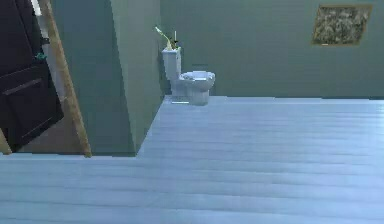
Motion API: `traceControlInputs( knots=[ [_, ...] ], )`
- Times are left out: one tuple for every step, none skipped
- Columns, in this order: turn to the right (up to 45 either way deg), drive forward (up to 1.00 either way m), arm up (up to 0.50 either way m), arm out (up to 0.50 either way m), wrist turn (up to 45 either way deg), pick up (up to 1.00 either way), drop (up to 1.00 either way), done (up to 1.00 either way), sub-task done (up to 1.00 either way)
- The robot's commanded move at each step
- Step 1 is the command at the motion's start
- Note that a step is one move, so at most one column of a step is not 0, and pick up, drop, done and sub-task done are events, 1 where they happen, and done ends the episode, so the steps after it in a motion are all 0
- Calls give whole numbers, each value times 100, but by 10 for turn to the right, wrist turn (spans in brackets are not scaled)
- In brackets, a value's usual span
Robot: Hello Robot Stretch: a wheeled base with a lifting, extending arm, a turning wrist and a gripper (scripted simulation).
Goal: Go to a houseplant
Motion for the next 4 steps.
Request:
traceControlInputs(
  knots=[
    [-450,0,0,0,0,0,0,0,0],
    [-30,0,0,0,0,0,0,0,0],
    [450,0,0,0,0,0,0,0,0],
    [450,0,0,0,0,0,0,0,0]
  ],
)
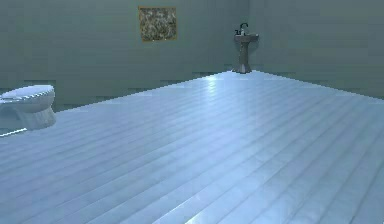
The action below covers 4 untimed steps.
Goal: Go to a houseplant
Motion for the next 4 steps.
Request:
traceControlInputs(
  knots=[
    [30,0,0,0,0,0,0,0,0],
    [0,20,0,0,0,0,0,0,0],
    [-450,0,0,0,0,0,0,0,0],
    [-450,0,0,0,0,0,0,0,0]
  ],
)
